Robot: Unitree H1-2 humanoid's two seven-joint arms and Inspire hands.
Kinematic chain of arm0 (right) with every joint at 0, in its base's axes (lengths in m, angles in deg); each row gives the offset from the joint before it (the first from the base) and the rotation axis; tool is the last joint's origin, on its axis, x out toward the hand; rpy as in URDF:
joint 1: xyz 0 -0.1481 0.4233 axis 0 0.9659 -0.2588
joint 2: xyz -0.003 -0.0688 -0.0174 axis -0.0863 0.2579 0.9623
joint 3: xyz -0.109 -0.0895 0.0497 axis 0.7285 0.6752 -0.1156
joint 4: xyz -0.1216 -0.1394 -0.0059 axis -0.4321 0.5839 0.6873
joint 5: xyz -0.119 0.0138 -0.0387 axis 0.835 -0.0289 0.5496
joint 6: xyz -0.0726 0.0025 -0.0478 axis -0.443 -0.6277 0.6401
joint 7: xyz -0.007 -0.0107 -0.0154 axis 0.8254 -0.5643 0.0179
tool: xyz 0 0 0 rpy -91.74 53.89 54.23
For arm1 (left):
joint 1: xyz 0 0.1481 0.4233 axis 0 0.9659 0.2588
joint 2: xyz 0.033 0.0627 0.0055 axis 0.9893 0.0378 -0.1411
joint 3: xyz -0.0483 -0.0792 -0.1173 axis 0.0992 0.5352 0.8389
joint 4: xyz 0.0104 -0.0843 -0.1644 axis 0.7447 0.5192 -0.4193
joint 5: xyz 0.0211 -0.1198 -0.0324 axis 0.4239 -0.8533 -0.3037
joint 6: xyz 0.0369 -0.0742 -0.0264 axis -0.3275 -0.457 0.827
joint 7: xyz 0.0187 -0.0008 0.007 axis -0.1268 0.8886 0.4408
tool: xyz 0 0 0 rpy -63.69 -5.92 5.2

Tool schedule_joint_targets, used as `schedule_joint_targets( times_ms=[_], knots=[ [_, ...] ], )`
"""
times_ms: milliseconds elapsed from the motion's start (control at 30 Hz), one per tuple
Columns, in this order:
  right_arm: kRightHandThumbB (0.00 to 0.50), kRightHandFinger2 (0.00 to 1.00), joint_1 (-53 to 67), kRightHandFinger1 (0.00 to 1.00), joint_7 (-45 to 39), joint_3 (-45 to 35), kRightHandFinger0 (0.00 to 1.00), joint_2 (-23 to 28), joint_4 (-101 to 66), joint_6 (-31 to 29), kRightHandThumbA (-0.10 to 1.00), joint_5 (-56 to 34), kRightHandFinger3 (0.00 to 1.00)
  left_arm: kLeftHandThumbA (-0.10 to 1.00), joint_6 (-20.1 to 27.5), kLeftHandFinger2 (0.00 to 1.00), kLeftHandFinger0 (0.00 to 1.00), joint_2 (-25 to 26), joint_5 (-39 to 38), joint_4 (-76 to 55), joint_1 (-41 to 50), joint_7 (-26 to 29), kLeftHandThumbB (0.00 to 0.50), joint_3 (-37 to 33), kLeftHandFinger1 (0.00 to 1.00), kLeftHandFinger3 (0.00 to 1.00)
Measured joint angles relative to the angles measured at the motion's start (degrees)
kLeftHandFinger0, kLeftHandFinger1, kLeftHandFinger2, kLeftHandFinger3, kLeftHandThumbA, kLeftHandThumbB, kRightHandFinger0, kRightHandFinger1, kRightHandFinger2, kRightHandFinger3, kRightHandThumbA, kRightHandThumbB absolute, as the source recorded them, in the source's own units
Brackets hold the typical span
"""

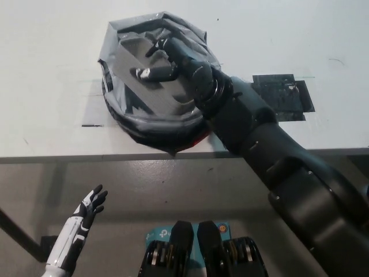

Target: Use the right hand to pick up a small rectangular container and put it into a plastic bag and lift the bag

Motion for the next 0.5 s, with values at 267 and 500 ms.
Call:
schedule_joint_targets(
  times_ms=[267, 500],
  knots=[
    [0.477, 1.0, 0.0, 1.0, -4.3, 2.5, 1.0, 1.2, -2.8, 2.6, 1.0, 2.0, 1.0, 1.0, 0.0, 1.0, 0.97, 0.2, -0.1, 0.0, -0.2, 0.0, 0.359, 0.1, 1.0, 1.0],
    [0.455, 1.0, 0.0, 1.0, -4.1, 3.0, 1.0, 1.4, -6.9, 3.6, 1.0, 4.0, 1.0, 1.0, 0.0, 1.0, 0.95, 0.2, -0.2, 0.0, 0.1, 0.0, 0.359, 0.1, 1.0, 1.0]
  ],
)
